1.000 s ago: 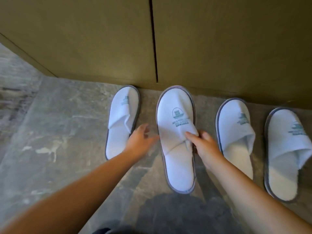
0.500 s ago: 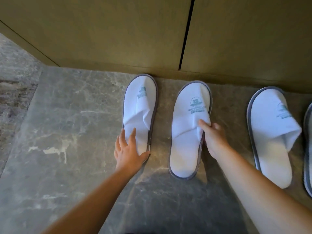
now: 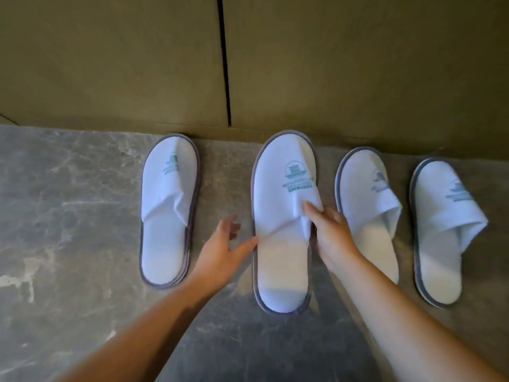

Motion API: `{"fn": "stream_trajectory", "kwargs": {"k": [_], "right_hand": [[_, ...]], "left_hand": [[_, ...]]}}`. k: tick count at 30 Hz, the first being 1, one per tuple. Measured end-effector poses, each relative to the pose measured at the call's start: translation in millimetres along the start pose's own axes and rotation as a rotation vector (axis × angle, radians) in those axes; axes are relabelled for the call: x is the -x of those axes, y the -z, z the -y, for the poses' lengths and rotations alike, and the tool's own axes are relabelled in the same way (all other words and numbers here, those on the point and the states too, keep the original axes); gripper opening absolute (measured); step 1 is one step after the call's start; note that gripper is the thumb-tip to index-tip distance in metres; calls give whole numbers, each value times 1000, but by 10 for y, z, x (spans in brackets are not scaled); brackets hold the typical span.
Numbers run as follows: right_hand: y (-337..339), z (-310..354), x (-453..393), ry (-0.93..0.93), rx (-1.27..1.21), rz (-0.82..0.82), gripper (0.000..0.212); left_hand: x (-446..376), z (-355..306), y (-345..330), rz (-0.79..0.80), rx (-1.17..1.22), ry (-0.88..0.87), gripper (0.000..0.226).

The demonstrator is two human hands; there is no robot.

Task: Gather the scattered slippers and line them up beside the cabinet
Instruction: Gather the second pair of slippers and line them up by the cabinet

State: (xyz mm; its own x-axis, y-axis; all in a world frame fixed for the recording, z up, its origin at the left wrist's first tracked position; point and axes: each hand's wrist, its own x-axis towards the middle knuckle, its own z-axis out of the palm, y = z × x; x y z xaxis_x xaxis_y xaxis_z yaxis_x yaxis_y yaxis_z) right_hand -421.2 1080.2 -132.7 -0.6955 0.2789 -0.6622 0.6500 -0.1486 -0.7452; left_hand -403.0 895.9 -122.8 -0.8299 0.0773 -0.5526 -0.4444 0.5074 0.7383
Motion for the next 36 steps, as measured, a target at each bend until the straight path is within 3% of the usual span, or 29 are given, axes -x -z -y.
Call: {"fn": "stream_trajectory", "kwargs": {"k": [2, 5, 9, 11, 13, 15, 19, 24, 28, 31, 34, 36], "right_hand": [[139, 69, 74, 21, -9, 22, 8], [372, 115, 109, 121, 56, -33, 15], [778, -14, 106, 350, 472, -390, 50], [985, -153, 103, 309, 682, -515, 76], [1098, -318, 116, 179, 854, -469, 98], [1123, -479, 123, 128, 977, -407, 107], [1100, -603, 74, 142, 1050, -427, 104], [980, -633, 79, 135, 937, -435, 102], [916, -627, 154, 185, 940, -273, 100], [936, -549, 217, 233, 932, -222, 80], [947, -364, 315, 279, 434, -239, 49], [934, -228, 390, 173, 65, -90, 34]], "left_hand": [[-58, -261, -199, 91, 208, 53, 57], [-139, -466, -437, 63, 321, 112, 43], [-224, -446, -618, -26, 279, 160, 30], [-239, -375, -630, -79, 279, 190, 33], [-238, -299, -618, -112, 278, 212, 33], [-228, -233, -595, -134, 280, 233, 33], [-219, -185, -540, -156, 302, 258, 36], [-190, -181, -425, -157, 414, 214, 27], [-140, -253, -384, -95, 475, 143, 22], [-131, -360, -437, -66, 466, 102, 22], [-137, -508, -603, -12, 405, 65, 19], [-135, -619, -782, 31, 374, 36, 18]]}}
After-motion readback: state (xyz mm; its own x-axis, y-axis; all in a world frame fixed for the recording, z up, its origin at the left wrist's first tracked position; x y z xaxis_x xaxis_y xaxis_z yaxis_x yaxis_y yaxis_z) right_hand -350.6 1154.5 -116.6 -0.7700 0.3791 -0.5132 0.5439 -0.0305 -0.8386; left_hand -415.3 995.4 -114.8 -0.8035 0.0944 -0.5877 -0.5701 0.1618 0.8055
